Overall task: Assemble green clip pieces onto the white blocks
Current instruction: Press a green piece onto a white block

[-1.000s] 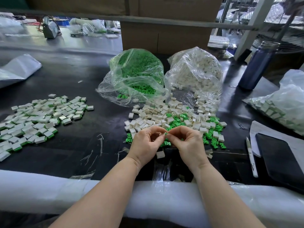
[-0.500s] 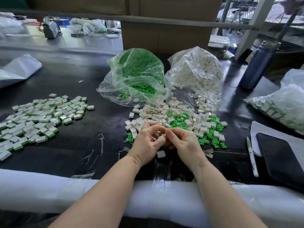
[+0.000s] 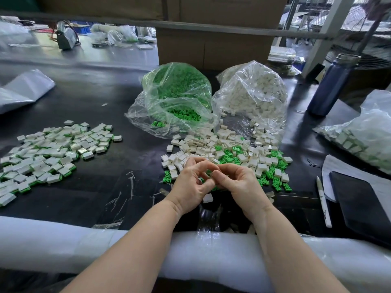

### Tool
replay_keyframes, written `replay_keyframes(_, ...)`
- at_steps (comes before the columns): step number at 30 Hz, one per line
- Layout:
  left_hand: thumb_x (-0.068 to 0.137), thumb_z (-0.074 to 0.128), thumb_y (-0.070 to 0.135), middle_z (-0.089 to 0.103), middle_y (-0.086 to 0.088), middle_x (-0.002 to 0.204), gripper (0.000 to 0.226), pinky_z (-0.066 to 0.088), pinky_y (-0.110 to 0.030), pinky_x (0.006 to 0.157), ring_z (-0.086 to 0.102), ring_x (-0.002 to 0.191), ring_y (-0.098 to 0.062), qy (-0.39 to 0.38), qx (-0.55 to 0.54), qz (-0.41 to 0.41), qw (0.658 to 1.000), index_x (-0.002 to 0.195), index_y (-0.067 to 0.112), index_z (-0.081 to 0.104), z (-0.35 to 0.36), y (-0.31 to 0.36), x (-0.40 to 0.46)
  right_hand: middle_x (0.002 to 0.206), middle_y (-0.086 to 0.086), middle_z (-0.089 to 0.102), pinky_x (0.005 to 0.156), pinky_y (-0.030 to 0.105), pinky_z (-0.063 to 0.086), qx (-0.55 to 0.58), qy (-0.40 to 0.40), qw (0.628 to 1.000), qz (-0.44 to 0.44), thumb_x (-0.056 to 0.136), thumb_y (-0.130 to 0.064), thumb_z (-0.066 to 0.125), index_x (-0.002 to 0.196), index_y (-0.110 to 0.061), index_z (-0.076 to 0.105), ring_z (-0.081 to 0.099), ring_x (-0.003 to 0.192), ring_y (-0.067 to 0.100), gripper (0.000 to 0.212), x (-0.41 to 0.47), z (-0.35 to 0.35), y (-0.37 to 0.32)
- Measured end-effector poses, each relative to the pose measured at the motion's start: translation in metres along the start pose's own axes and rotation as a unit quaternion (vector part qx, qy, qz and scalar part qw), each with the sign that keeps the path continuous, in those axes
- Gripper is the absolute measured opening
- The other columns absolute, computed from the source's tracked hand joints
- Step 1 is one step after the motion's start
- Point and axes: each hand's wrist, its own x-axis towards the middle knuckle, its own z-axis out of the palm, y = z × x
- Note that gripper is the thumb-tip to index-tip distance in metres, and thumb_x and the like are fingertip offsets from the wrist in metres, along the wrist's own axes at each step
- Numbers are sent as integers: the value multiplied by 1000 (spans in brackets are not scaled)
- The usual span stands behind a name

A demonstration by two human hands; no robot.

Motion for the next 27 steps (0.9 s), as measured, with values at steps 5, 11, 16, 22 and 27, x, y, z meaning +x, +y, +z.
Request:
replay_keyframes(5,84,60,0,43,0,106,21,42,-12,75,49,79,-10,-18,44,12,999,94,18,63,2,-1,0,83,13,72,81,39,54,30,-1,1000,7,82,-6,67,89,-9,72,66,78,24,9,-1,-3,1)
replay_keyframes(11,83,58,-1,41,7,102,21,42,-11,75,49,79,-7,-18,65,29,997,97,15,63,4,-3,0,70,3,70,68,28,52,42,2,999,7,82,-3,66,79,-12,73,64,68,16,11,-1,-2,0)
replay_keyframes(16,82,57,-2,40,12,99,23,45,-16,77,49,79,-7,-20,70,40,997,93,18,60,5,-4,1,66,6,68,65,30,52,58,5,998,19,82,-2,65,79,-7,72,63,64,20,9,-2,-2,-1)
replay_keyframes(22,83,57,0,39,13,98,19,47,-22,78,49,77,-7,-22,86,44,995,97,13,61,5,-5,1,66,10,66,67,36,51,68,10,997,30,83,-1,65,79,-4,71,61,65,25,8,-4,-2,-3)
replay_keyframes(27,83,57,1,39,15,97,19,47,-22,78,49,76,-7,-19,95,48,994,97,13,61,6,-4,1,64,9,66,64,34,53,73,6,997,38,83,-2,65,76,-7,71,62,62,23,10,-4,-2,-4)
